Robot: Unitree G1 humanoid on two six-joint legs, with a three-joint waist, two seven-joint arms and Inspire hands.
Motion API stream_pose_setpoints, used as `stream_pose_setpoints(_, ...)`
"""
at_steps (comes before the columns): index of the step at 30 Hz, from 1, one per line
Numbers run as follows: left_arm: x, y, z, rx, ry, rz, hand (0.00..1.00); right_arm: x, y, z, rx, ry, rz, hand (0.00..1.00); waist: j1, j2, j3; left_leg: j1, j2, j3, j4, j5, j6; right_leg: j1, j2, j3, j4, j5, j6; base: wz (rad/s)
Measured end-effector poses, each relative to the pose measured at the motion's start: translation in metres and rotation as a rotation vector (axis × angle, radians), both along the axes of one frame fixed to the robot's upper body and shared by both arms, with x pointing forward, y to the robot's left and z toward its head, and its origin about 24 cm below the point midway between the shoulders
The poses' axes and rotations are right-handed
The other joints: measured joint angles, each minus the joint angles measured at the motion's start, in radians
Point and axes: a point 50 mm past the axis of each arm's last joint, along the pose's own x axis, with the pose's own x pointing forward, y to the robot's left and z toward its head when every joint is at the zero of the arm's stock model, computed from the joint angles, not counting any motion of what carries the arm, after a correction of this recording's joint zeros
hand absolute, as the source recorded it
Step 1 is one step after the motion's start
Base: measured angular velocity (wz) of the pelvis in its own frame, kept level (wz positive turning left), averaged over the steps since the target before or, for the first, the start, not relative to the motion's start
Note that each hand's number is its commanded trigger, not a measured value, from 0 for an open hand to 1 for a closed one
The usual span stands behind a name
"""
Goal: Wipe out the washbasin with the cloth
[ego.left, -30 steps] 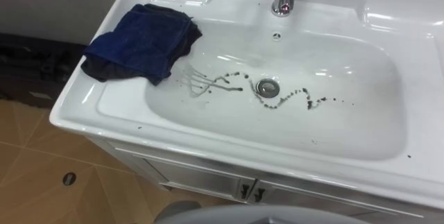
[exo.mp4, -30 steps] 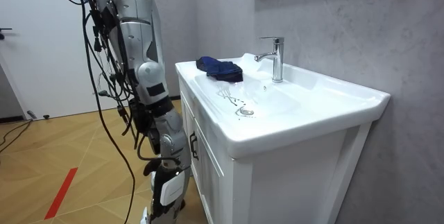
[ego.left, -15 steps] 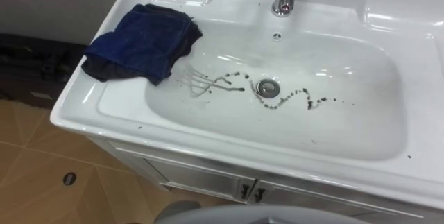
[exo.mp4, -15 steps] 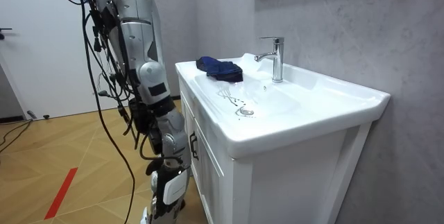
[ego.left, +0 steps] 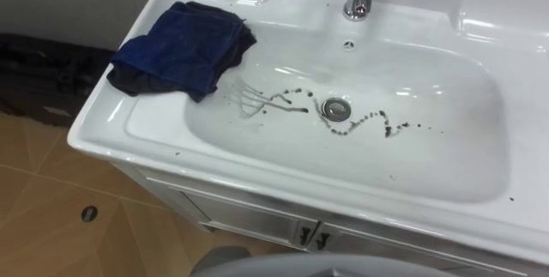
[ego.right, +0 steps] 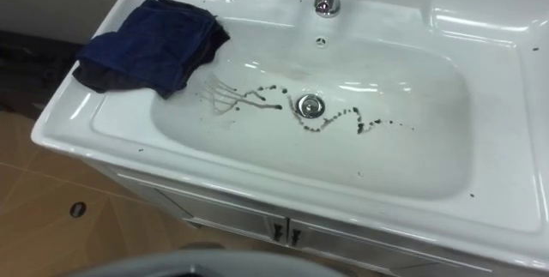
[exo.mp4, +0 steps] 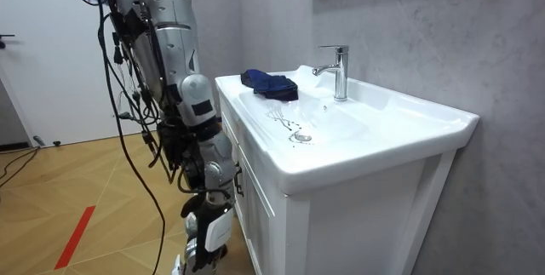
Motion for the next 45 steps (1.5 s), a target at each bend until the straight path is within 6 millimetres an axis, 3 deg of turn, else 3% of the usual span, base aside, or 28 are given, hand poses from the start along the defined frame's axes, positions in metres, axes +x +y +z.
stream_pose_setpoints(7,0.007,0.016,0.005,0.132,-0.080,0.230,0.00,0.008,-0.003,0.000,-0.024,-0.065,0.012,0.00,0.020,0.007,-0.0003,0.000,-0.011,-0.015,-0.001,0.003,0.001,0.018,-0.002,-0.021,-0.016,-0.001,0.001,0.09)
stream_pose_setpoints(16,0.043,0.054,0.026,0.393,-0.280,0.417,0.00,0.012,-0.016,0.003,-0.034,-0.115,0.009,0.00,0.044,0.027,0.0012,0.001,-0.017,-0.028,-0.017,0.006,-0.003,0.017,-0.005,-0.034,-0.014,-0.001,0.002,0.03)
stream_pose_setpoints(18,0.057,0.066,0.037,0.463,-0.357,0.459,0.00,0.011,-0.017,0.003,-0.039,-0.122,-0.002,0.00,0.046,0.035,-0.0042,0.001,-0.021,-0.034,-0.022,0.008,-0.003,0.020,-0.006,-0.044,-0.011,0.000,0.002,0.16)
stream_pose_setpoints(22,0.076,0.091,0.059,0.577,-0.474,0.544,0.00,0.008,-0.022,0.004,-0.059,-0.134,-0.015,0.00,0.053,0.037,-0.0033,0.013,-0.027,-0.044,-0.031,0.009,-0.003,0.031,-0.008,-0.056,-0.014,0.000,0.002,0.07)
stream_pose_setpoints(26,0.101,0.115,0.095,0.700,-0.639,0.608,0.00,0.004,-0.028,0.006,-0.074,-0.148,-0.026,0.00,0.077,0.044,-0.0045,0.013,-0.027,-0.045,-0.037,0.009,-0.003,0.025,-0.010,-0.056,-0.008,0.001,0.003,-0.03)
stream_pose_setpoints(30,0.116,0.134,0.129,0.835,-0.796,0.647,0.00,0.003,-0.032,0.007,-0.078,-0.172,-0.033,0.00,0.076,0.053,-0.0040,0.013,-0.026,-0.044,-0.042,0.010,-0.002,0.015,-0.013,-0.059,0.003,0.001,0.002,-0.02)
stream_pose_setpoints(37,0.126,0.131,0.142,0.889,-0.868,0.614,0.00,0.001,-0.030,0.007,-0.051,-0.191,0.000,0.00,0.069,0.058,-0.0044,0.018,-0.030,-0.038,-0.059,0.018,0.000,0.012,-0.018,-0.057,0.002,0.002,0.005,-0.02)
stream_pose_setpoints(45,0.154,0.125,0.207,1.101,-1.175,0.482,0.00,-0.003,-0.028,0.007,-0.020,-0.198,0.020,0.00,0.057,0.065,-0.0064,0.039,-0.031,-0.028,-0.074,0.023,0.002,0.019,-0.020,-0.036,0.001,0.004,0.008,-0.04)
